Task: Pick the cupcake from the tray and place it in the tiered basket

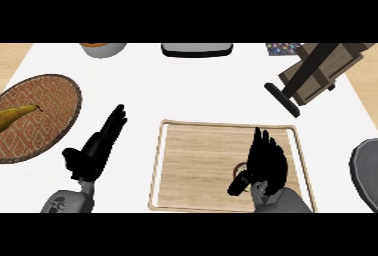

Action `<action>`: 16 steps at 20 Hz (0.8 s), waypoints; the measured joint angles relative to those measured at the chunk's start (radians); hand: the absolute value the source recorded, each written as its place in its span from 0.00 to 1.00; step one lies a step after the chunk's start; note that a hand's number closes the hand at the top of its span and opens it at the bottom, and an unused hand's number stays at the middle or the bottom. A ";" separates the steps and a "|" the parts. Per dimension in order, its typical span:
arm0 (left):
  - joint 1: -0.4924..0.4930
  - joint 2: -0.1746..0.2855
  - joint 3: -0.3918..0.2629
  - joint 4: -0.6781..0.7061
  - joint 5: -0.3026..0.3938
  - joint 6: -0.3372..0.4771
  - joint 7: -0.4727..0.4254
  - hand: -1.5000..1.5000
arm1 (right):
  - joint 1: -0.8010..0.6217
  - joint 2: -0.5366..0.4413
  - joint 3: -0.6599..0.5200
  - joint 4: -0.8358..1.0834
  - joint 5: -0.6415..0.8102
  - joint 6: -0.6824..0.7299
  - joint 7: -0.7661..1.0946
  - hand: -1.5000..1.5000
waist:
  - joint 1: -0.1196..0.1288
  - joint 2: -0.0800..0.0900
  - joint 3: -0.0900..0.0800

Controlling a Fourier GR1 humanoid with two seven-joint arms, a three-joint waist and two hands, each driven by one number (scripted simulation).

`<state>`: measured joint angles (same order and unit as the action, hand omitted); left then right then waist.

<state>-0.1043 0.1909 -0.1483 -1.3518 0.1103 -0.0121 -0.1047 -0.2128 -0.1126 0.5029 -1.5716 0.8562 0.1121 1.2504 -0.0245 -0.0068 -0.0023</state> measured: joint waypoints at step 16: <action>-0.026 -0.013 0.021 0.011 -0.014 -0.033 0.014 0.50 | 0.127 0.093 -0.043 -0.028 0.169 -0.014 -0.103 1.00 | 0.023 0.005 0.001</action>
<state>-0.1302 0.1781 -0.1268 -1.3411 0.0960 -0.0449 -0.0907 -0.0855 -0.0199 0.4595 -1.5994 1.0248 0.0984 1.1478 -0.0018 -0.0020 -0.0012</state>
